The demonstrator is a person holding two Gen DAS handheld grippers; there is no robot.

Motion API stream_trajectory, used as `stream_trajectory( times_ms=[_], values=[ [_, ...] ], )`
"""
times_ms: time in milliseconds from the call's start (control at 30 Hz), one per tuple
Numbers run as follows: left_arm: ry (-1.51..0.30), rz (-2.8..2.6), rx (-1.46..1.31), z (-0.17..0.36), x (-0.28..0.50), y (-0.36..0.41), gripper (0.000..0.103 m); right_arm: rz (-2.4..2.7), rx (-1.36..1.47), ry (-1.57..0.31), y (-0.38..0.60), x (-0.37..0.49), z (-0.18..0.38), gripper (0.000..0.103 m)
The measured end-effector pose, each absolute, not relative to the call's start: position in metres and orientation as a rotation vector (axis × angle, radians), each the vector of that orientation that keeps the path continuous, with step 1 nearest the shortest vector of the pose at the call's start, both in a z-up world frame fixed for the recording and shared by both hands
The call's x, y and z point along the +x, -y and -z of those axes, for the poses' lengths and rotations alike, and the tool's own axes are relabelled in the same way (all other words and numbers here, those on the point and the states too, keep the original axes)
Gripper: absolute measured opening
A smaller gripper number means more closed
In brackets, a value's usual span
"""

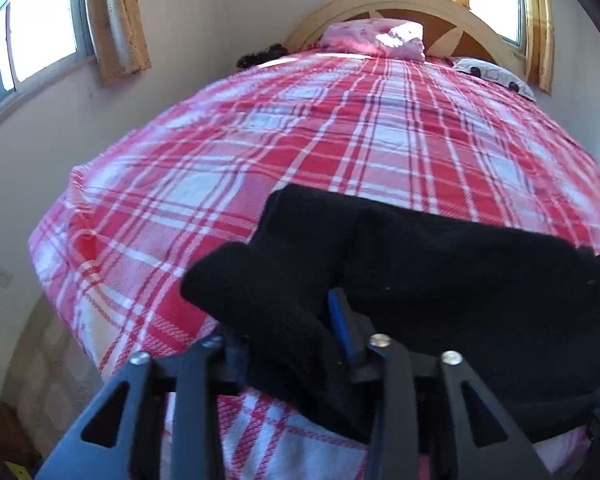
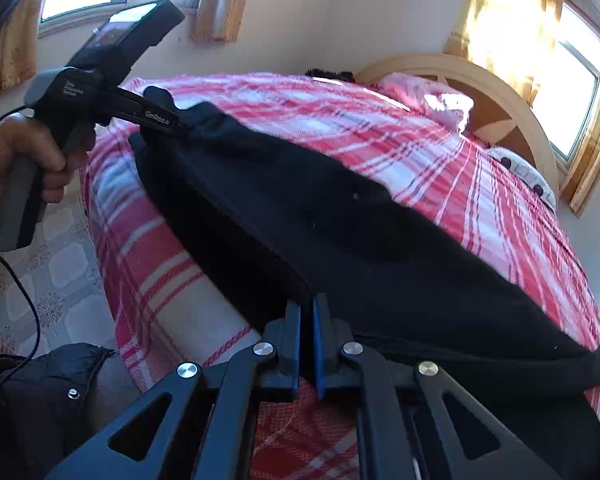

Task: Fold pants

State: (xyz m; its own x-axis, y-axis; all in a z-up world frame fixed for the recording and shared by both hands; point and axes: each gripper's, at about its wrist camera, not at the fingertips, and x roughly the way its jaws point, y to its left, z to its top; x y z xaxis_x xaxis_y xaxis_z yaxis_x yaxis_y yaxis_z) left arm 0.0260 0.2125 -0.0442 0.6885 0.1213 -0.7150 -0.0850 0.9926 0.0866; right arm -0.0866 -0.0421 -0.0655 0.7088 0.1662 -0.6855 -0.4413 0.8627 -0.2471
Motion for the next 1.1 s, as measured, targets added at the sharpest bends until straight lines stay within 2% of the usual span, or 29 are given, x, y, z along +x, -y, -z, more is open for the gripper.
stream_trajectory(
  times_ms=[33, 100, 167, 300, 567, 633, 700, 833, 933, 1100],
  values=[
    [-0.787, -0.133, 0.073, 0.044, 0.023, -0.211, 0.052, -0.344, -0.405, -0.729, 0.042, -0.085, 0.070, 0.006],
    [-0.754, -0.189, 0.147, 0.046, 0.019, -0.209, 0.079, -0.338, -0.385, -0.728, 0.043, -0.088, 0.072, 0.009],
    [-0.741, -0.237, 0.180, 0.046, 0.017, -0.214, 0.089, -0.326, -0.401, -0.722, 0.041, -0.090, 0.074, 0.009],
    [-0.723, -0.252, 0.089, 0.027, 0.005, -0.233, 0.089, -0.294, -0.420, -0.660, 0.038, -0.093, 0.080, 0.012],
    [-0.523, -0.243, 0.068, -0.038, -0.001, -0.219, 0.090, -0.297, -0.405, -0.658, 0.039, -0.094, 0.074, 0.018],
    [-0.543, -0.208, 0.071, -0.029, 0.016, -0.205, 0.091, -0.348, -0.308, -0.656, 0.048, -0.092, 0.061, 0.037],
    [-0.623, -0.206, 0.057, -0.008, 0.034, -0.197, 0.091, -0.386, -0.161, -0.617, 0.065, -0.094, 0.041, 0.046],
    [-0.810, -0.177, 0.001, 0.047, 0.051, -0.194, 0.088, -0.236, 0.051, -0.500, 0.129, -0.099, -0.004, 0.050],
    [-0.772, -0.188, 0.022, 0.057, 0.044, -0.188, 0.090, -0.055, 0.205, -0.463, 0.208, -0.100, -0.022, 0.052],
    [-0.753, -0.226, -0.008, 0.058, 0.043, -0.191, 0.102, 0.226, 0.532, -0.505, 0.360, -0.096, -0.019, 0.052]
  ],
)
